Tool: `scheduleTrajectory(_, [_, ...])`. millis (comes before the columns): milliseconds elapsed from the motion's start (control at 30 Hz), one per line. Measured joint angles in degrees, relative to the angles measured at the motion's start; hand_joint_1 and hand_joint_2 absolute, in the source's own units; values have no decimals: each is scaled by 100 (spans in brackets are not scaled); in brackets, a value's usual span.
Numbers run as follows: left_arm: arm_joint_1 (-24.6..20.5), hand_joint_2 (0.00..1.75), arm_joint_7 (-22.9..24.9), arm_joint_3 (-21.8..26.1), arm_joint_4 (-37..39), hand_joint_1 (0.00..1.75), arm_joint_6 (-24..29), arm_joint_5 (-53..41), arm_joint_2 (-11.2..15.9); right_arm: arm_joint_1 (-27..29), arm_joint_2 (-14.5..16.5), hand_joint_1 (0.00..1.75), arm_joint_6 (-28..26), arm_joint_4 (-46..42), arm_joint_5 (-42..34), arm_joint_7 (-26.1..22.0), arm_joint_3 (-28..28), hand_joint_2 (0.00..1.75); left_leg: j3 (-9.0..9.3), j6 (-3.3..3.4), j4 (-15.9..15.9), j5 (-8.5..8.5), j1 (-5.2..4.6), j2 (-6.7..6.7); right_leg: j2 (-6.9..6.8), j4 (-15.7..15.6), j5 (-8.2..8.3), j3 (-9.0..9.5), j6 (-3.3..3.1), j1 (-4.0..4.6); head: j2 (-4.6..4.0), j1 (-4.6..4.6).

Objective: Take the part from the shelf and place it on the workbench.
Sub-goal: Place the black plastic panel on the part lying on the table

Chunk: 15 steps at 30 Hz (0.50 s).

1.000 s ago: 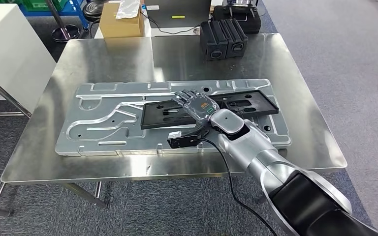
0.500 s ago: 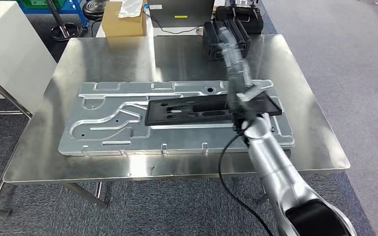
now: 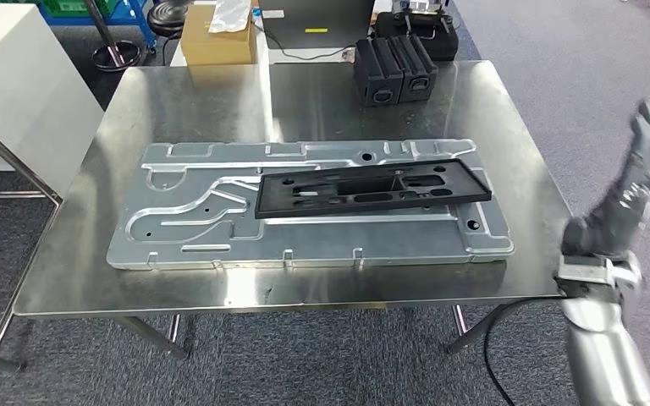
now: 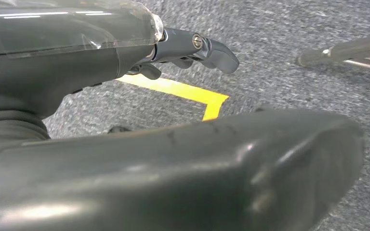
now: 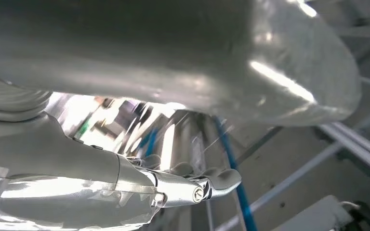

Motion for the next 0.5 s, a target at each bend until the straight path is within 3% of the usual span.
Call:
scheduleTrajectory(67, [19,0,19,67,1,0,7,-78,-9,456,-136,0,17,-133,271,34,-505,0,-59,-52,208,-226,1,24,-32,-43,33,8,-54,-41,0,-6])
scheduleTrajectory(167, [29,0,4,227,2,0,-11,-326,-21,1146,-192,0,198,-366,662,78,-1310,0,-385,-115,1229,-910,35,58,-69,-48,71,-42,-92,-51,0,-19])
scheduleTrajectory(200, [27,0,0,279,2,0,-20,-387,-21,1362,-183,0,188,-404,765,57,-1546,0,-449,-127,1504,-1038,42,60,-76,-42,86,-69,-89,-52,0,-19])
scheduleTrajectory(233, [27,0,-3,316,2,0,-33,-425,-22,1576,-162,0,150,-419,865,34,-1781,0,-413,-133,1574,-1056,47,61,-80,-32,102,-97,-82,-54,0,-19])
scheduleTrajectory(267, [28,0,-7,344,2,0,-49,-450,-22,1784,-119,0,123,-420,953,21,-2010,0,-249,-132,1385,-962,50,62,-80,-20,120,-125,-69,-57,0,-19])
scheduleTrajectory(367, [13,0,-14,402,2,0,-87,-510,-25,2266,111,0,260,-427,1116,2,-2736,0,496,-84,171,-584,41,54,-65,27,181,-191,-1,-58,0,-14])
scheduleTrajectory(400, [6,0,-13,413,2,0,-97,-528,-29,2375,195,0,344,-429,1156,2,-2971,0,612,-57,-49,-537,30,50,-59,34,207,-200,33,-52,-1,-11])
scheduleTrajectory(500, [4,0,-10,432,2,0,-109,-558,-44,2630,394,0,491,-429,1242,1,-3541,0,608,54,-142,-433,-14,56,-43,-11,313,-200,151,-74,0,-5])
